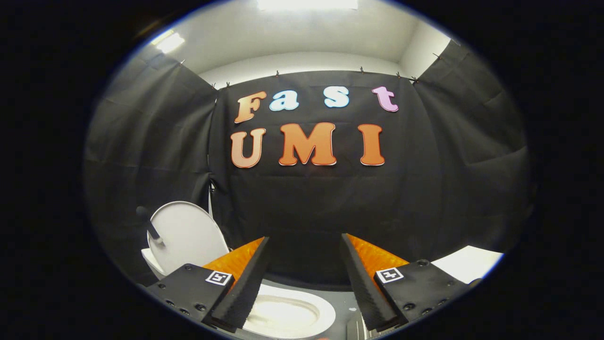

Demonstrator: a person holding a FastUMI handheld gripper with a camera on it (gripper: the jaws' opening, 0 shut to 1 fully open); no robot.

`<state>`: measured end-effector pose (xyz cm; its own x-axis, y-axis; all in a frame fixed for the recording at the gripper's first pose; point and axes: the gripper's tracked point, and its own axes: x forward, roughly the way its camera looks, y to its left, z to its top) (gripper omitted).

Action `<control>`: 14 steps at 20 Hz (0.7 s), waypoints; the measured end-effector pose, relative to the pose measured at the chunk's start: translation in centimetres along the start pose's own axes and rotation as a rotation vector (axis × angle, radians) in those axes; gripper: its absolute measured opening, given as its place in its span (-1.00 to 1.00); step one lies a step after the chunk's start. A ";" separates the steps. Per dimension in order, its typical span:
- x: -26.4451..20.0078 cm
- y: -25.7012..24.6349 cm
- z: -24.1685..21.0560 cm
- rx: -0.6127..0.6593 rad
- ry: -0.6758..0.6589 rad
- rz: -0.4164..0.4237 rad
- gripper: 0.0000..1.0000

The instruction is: Open the toilet lid.

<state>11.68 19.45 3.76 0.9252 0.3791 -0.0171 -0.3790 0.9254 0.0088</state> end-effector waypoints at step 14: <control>-4.5 -4.2 -7.1 0.021 0.062 -0.041 0.95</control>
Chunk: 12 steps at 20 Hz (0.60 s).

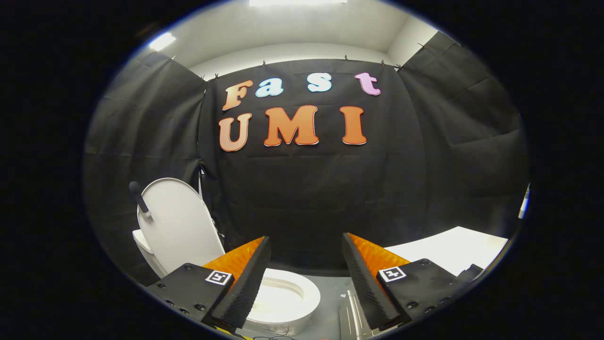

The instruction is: Open the toilet lid.

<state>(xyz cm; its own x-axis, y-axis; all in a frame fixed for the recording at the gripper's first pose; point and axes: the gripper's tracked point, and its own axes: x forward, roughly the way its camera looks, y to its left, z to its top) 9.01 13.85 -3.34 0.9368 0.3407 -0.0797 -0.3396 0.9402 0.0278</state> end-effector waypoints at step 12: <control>-0.5 0.1 -1.8 0.064 0.000 -0.007 0.95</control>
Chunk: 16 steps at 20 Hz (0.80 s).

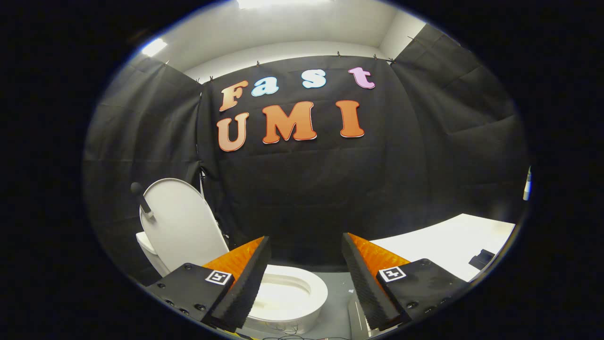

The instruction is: Open the toilet lid.

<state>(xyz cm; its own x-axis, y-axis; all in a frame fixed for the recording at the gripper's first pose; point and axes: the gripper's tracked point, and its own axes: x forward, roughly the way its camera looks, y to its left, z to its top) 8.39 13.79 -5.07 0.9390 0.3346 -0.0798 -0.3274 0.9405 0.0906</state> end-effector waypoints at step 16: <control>0.2 -2.2 0.3 0.001 -0.010 -0.076 0.94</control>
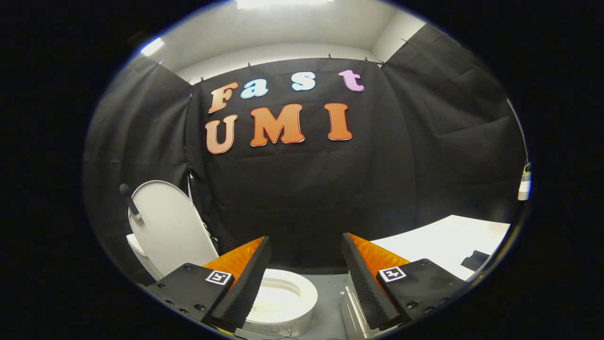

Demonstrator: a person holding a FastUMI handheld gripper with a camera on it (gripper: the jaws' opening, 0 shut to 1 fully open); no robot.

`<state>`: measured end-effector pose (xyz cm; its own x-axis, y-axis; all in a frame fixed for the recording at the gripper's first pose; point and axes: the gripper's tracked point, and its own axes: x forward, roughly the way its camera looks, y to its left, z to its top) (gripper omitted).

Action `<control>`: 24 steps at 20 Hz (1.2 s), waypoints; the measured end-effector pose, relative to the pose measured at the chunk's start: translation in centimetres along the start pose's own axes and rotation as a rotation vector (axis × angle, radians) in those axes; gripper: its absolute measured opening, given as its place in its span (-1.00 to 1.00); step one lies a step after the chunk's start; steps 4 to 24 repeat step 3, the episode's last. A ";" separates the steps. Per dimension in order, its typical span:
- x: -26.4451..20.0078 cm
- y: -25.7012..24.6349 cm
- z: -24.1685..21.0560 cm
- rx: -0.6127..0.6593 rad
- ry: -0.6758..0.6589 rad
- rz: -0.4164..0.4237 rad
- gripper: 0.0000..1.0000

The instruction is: Open the toilet lid.

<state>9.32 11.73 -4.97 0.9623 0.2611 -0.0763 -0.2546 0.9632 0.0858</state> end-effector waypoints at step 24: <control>-0.1 -0.1 -0.1 0.001 0.003 -0.006 0.94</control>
